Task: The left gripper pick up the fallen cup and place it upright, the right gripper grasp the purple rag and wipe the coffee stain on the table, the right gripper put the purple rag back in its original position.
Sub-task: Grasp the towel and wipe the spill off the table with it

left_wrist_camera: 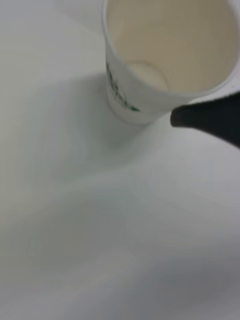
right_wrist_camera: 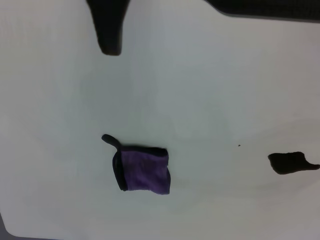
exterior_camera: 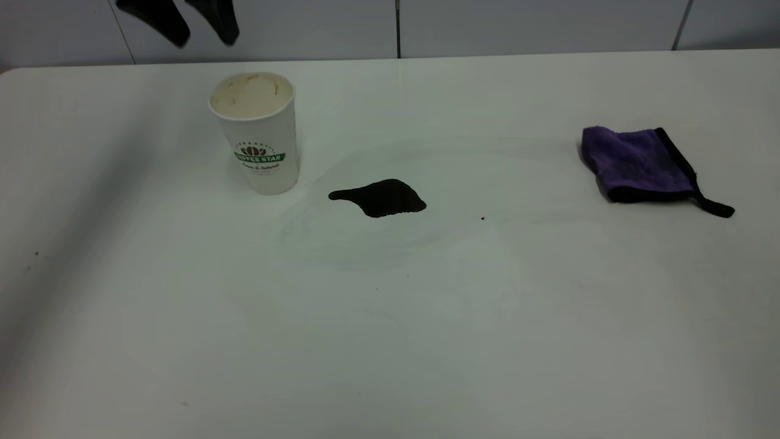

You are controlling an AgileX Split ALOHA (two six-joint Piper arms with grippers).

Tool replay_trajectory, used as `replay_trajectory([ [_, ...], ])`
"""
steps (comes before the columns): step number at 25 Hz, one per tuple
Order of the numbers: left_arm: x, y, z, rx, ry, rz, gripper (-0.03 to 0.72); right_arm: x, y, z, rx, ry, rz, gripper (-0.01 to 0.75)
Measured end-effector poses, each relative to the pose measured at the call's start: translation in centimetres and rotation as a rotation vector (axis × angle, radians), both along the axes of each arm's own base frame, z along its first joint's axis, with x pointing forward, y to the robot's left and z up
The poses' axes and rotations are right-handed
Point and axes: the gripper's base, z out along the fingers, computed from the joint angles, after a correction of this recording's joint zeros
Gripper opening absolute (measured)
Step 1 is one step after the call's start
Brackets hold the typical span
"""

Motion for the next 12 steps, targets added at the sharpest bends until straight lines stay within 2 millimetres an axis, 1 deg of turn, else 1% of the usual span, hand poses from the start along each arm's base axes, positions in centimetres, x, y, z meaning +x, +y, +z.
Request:
replay_trajectory([
  [2,-0.7,0.2,4.2,0.013,-0.042,-0.015,0.712,0.0,0.0,0.0,0.000,0.000,0.000,0.580],
  [3,-1.3,0.4,6.3,0.019,-0.060,-0.021,0.717,0.0,0.0,0.0,0.000,0.000,0.000,0.580],
  [5,-2.6,0.7,9.8,0.032,-0.077,-0.032,0.711,0.0,0.0,0.0,0.000,0.000,0.000,0.580],
  [7,-4.3,1.0,13.0,0.039,-0.093,-0.039,0.685,0.0,0.0,0.0,0.000,0.000,0.000,0.580],
  [8,-4.8,1.1,14.3,0.037,-0.123,-0.037,0.668,0.0,0.0,0.0,0.000,0.000,0.000,0.580],
  [10,-6.2,1.3,17.1,0.030,-0.186,-0.033,0.618,0.0,0.0,0.0,0.000,0.000,0.000,0.580],
  [12,-7.5,1.5,19.4,0.019,-0.237,-0.017,0.565,0.0,0.0,0.0,0.000,0.000,0.000,0.580],
])
